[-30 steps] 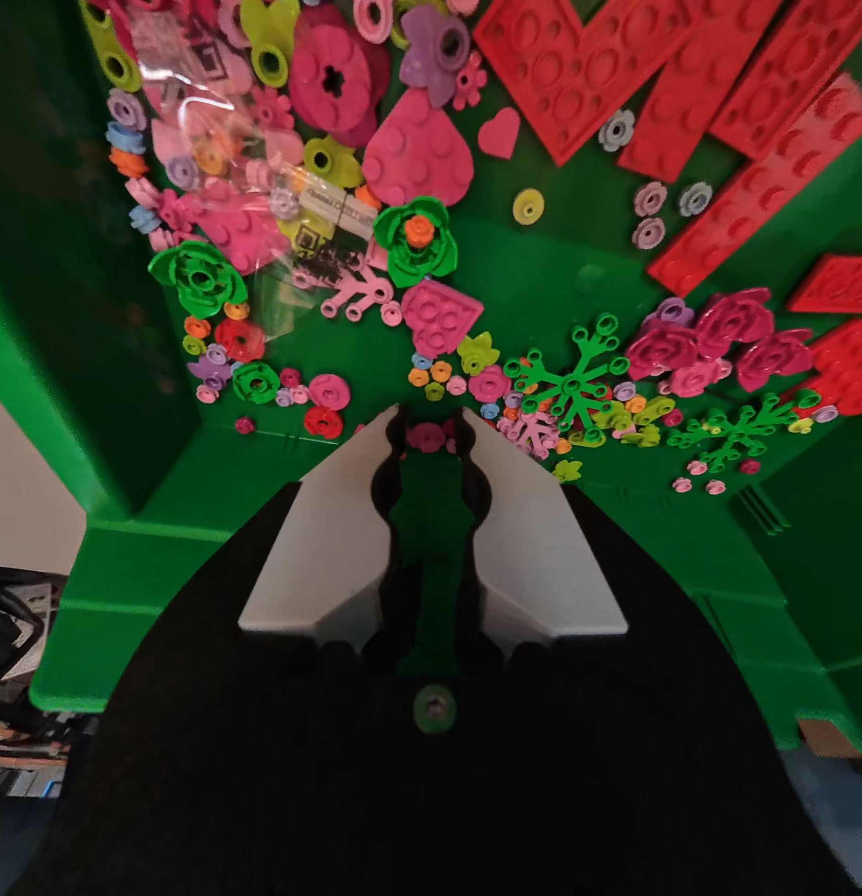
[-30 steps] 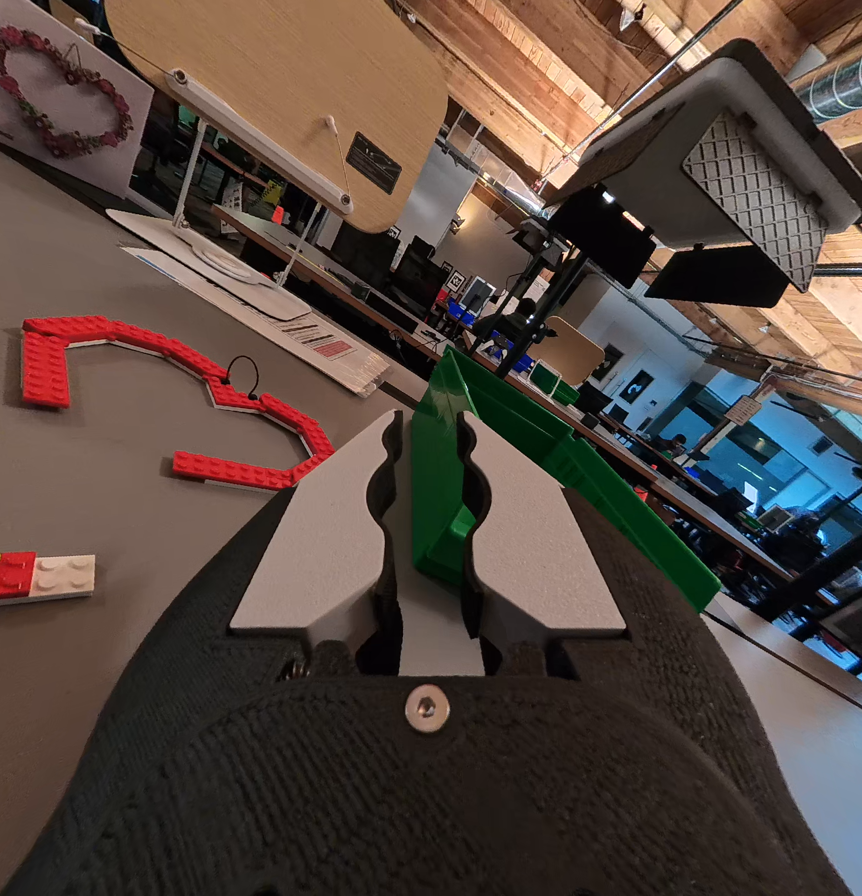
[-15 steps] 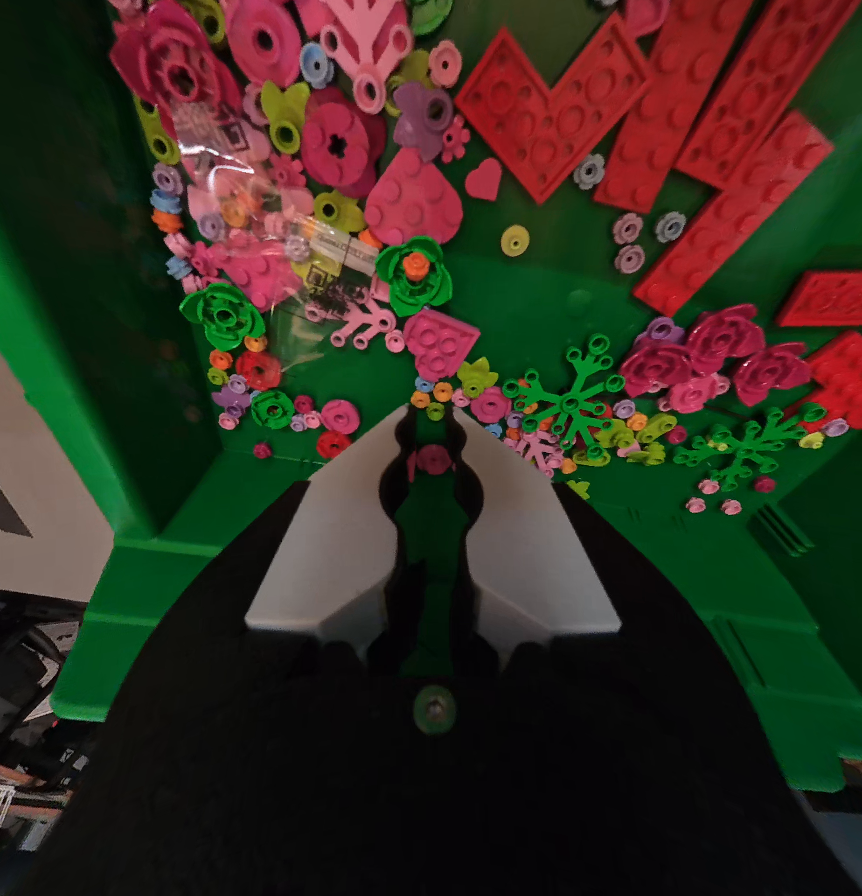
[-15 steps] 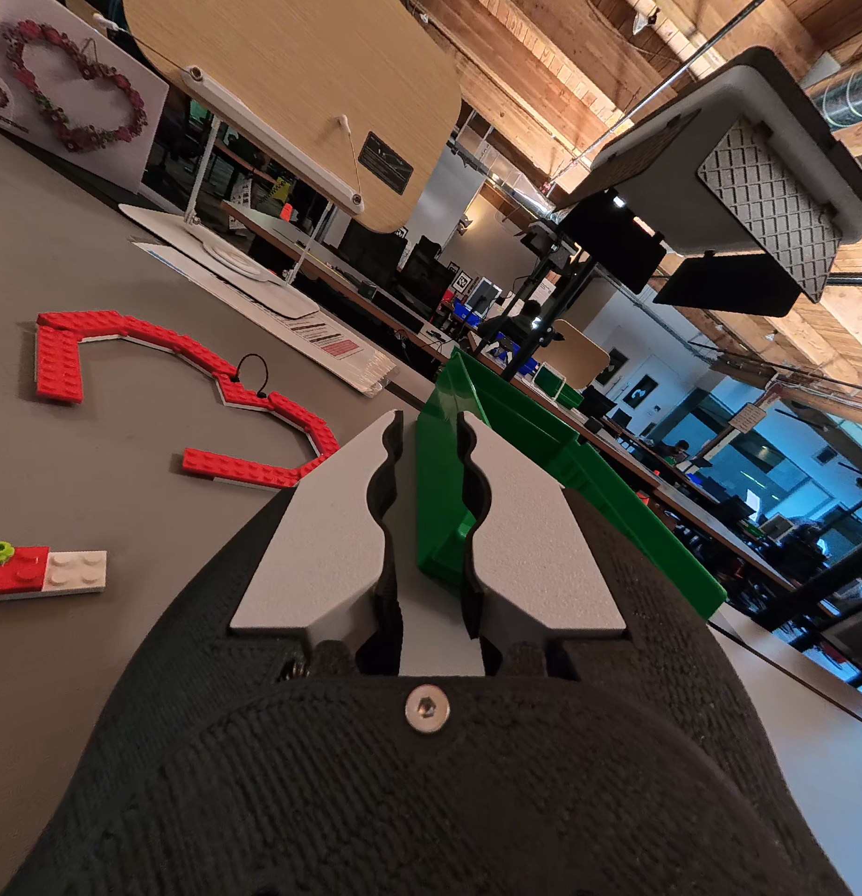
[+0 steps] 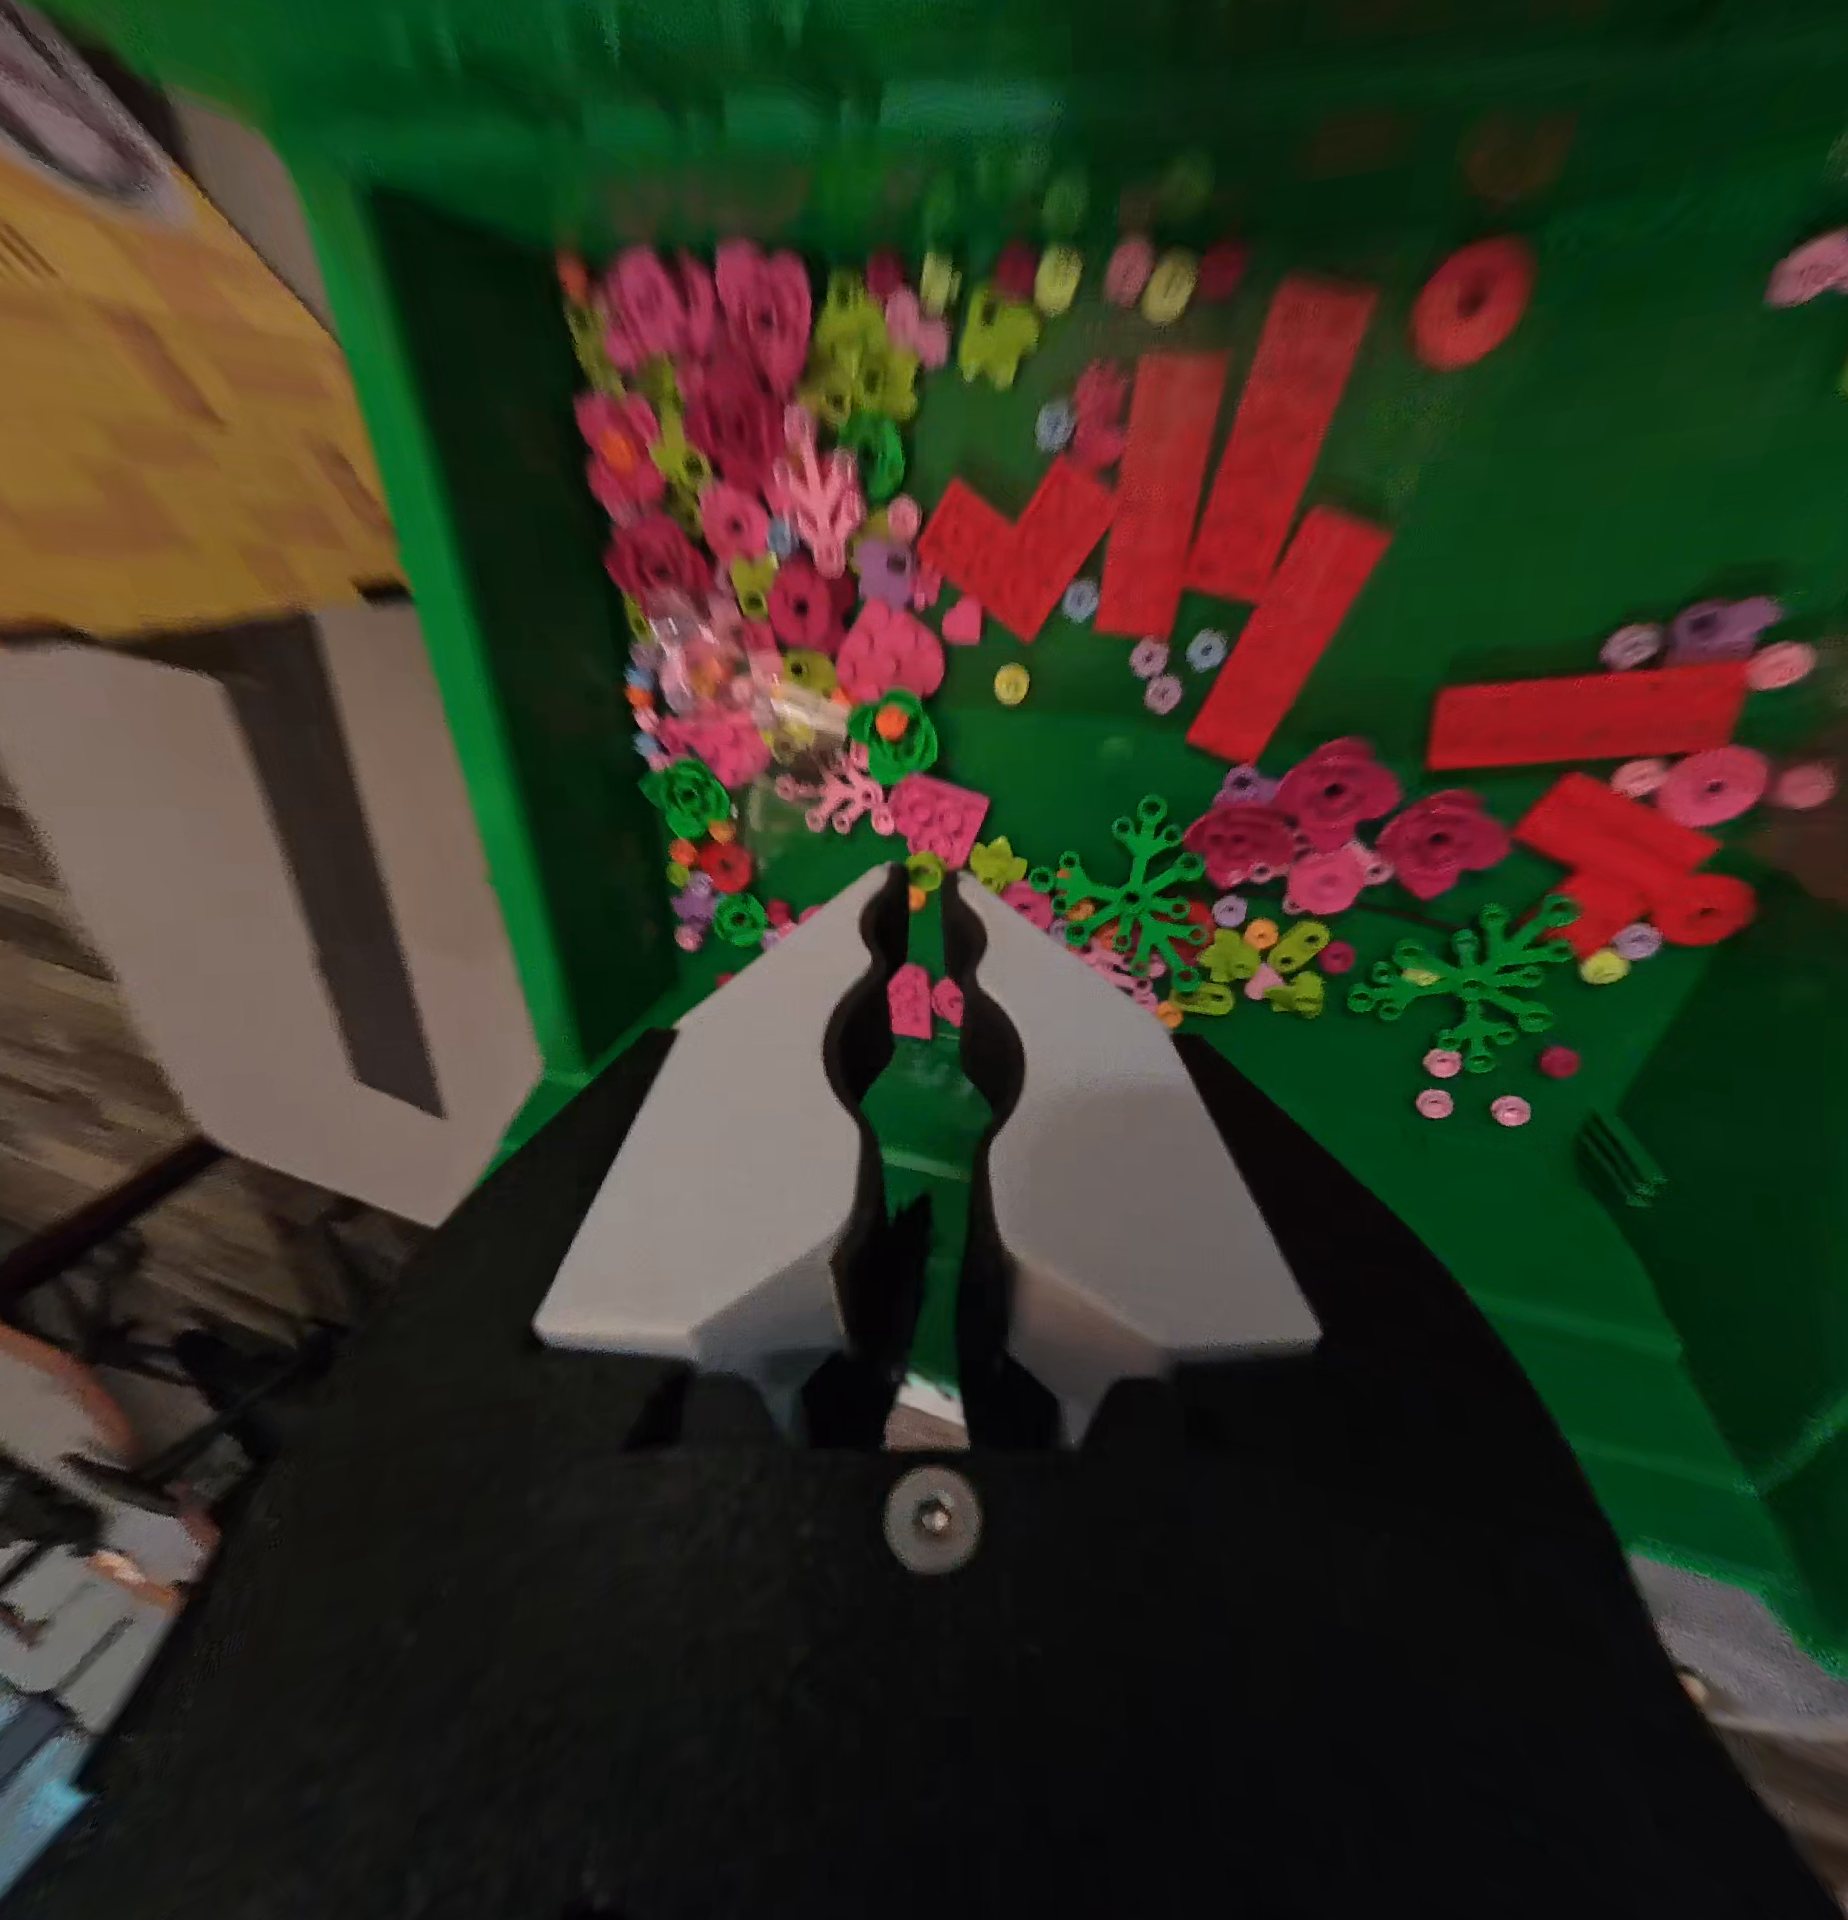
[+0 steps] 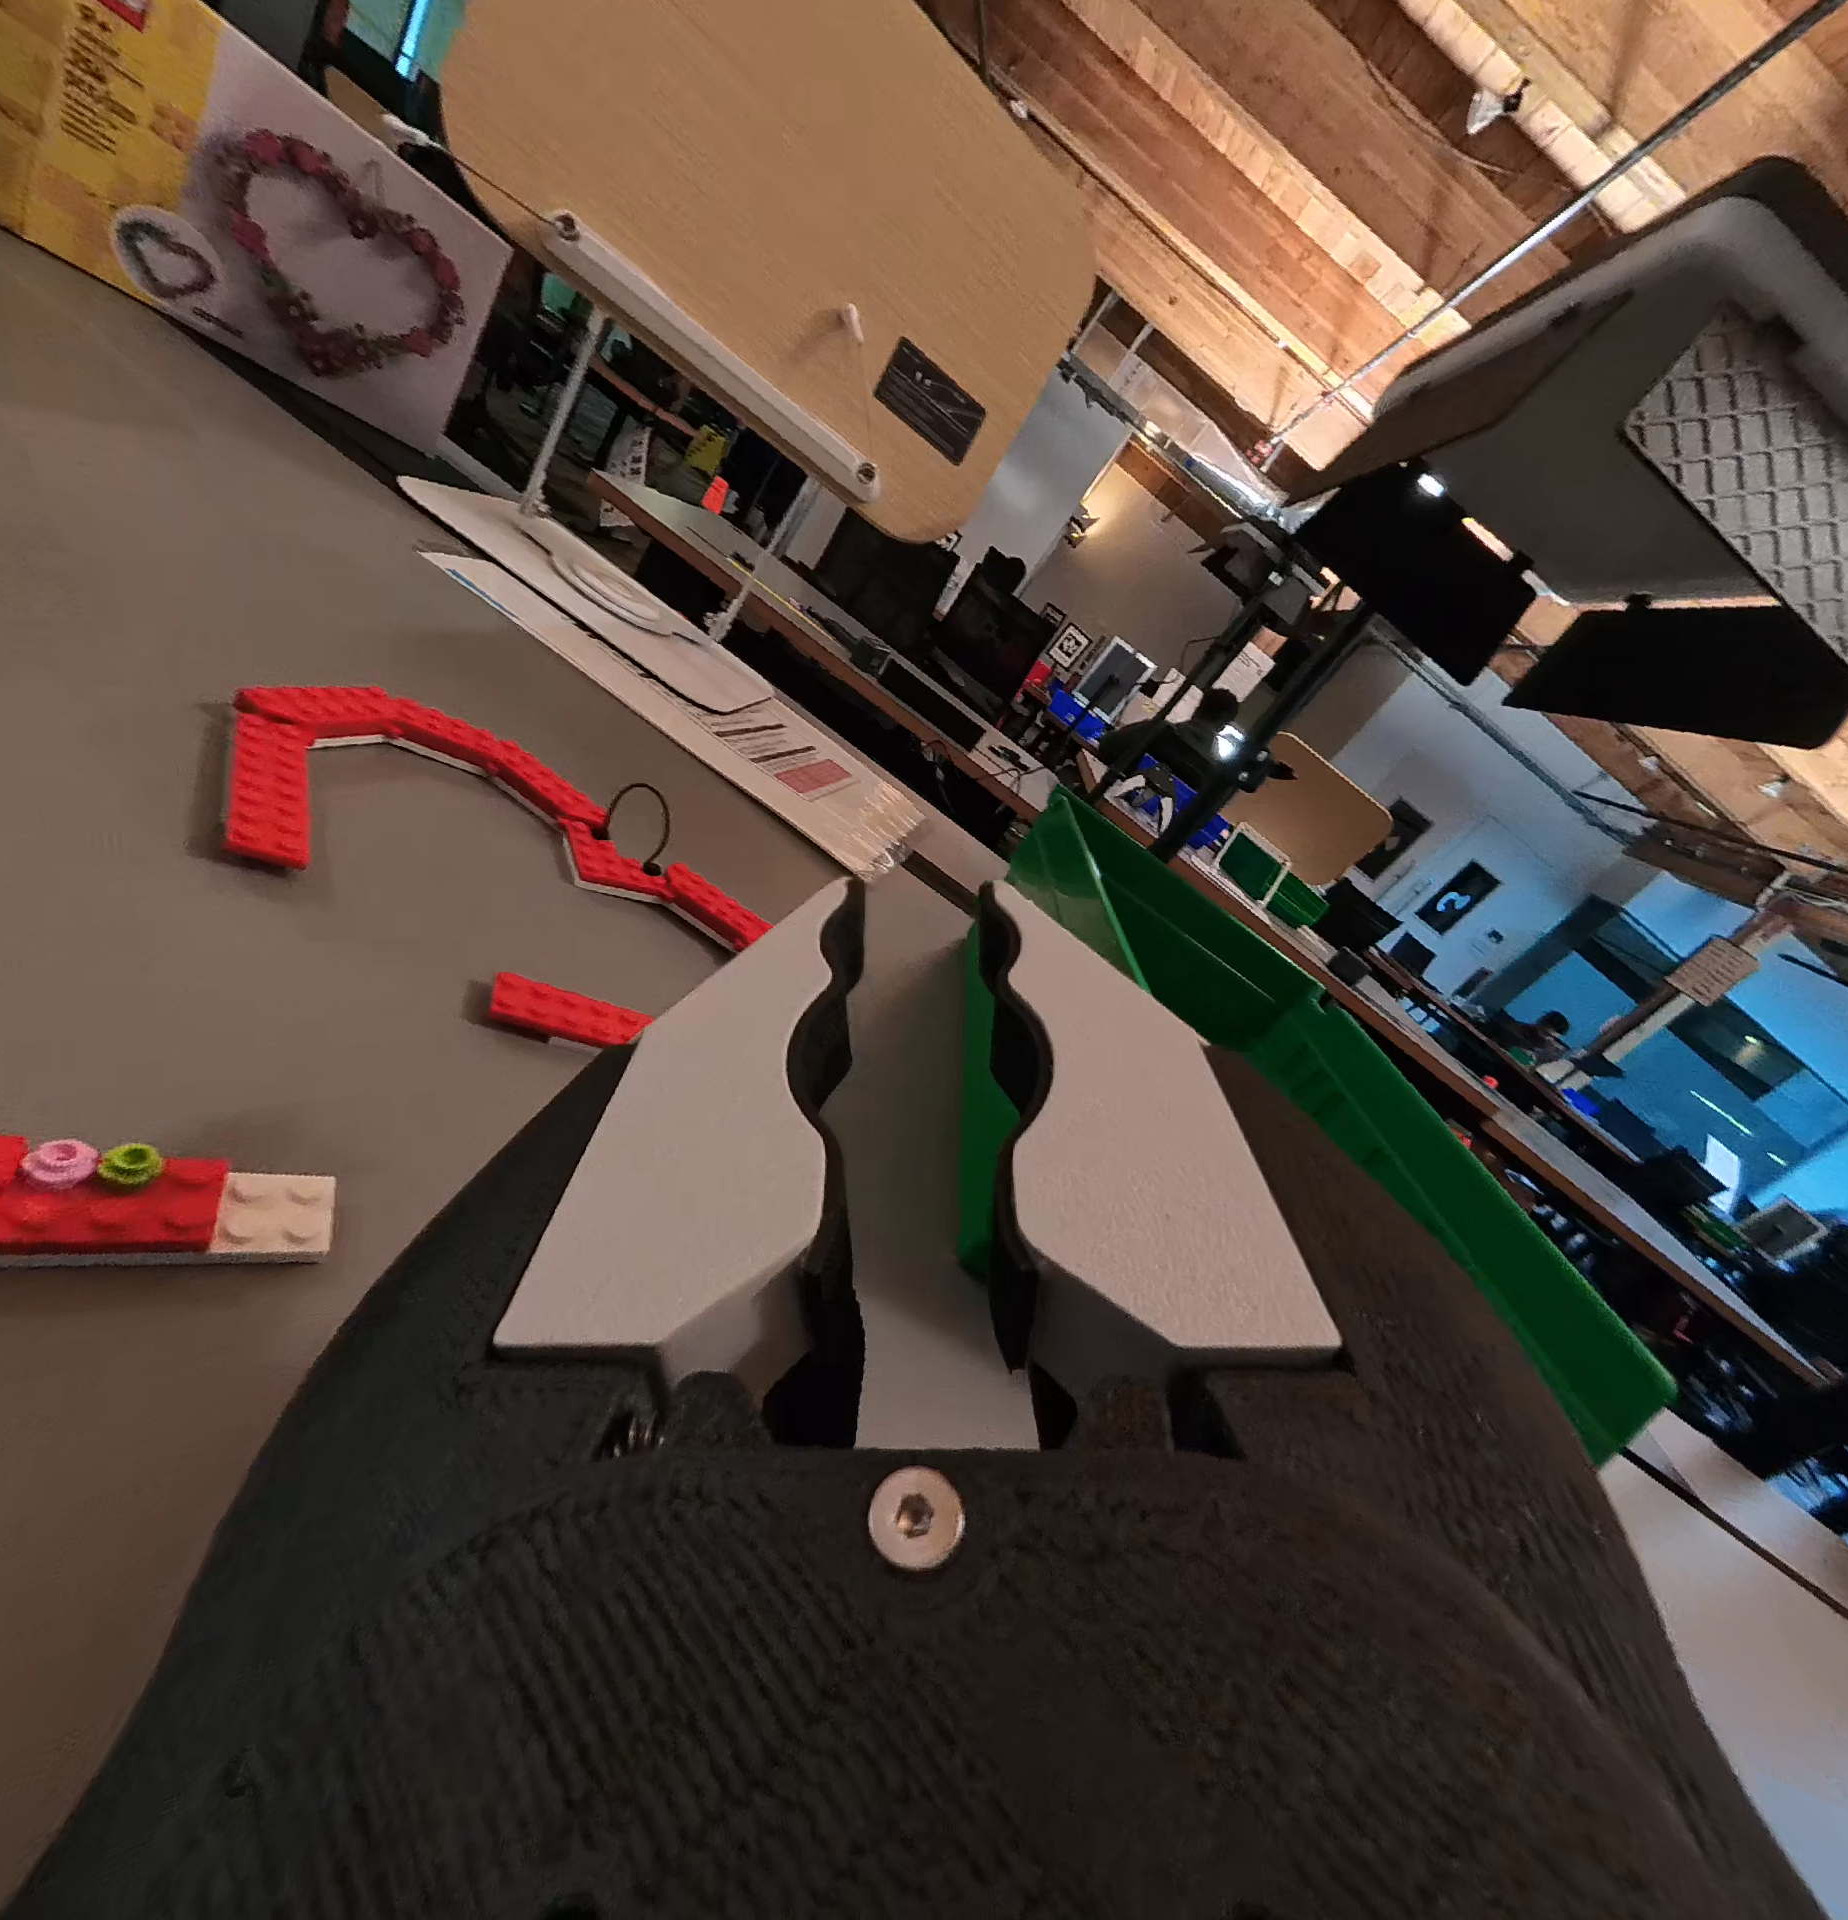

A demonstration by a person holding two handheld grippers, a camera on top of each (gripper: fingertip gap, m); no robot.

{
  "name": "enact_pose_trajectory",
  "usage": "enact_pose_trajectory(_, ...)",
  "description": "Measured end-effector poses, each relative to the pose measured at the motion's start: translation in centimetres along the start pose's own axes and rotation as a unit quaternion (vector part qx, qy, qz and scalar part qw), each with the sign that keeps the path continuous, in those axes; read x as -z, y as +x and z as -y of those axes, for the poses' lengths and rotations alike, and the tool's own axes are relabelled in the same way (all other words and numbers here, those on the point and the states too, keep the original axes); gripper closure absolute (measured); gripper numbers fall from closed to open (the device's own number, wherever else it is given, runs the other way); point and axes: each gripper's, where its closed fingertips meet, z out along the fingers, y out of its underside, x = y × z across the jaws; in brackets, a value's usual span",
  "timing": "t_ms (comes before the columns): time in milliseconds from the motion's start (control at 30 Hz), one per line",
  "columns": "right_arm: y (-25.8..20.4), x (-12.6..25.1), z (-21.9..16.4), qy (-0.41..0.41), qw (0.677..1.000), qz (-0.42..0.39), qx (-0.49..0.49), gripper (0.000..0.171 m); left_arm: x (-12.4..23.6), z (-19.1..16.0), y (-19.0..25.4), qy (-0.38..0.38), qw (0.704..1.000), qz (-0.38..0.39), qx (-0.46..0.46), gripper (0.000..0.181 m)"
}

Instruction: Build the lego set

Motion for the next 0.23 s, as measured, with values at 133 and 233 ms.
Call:
enact_pose_trajectory(133, -1.0, 0.0, 0.6, 0.014, 1.000, 0.022, 0.007, 0.152, 5.0, 5.8, 1.1, 0.045, 0.995, 0.057, -0.070, 0.178)
enact_pose_trajectory(233, -1.1, 0.2, 1.1, 0.026, 0.999, 0.026, 0.004, 0.152, 8.2, 11.8, 3.3, 0.086, 0.985, 0.068, -0.130, 0.178)
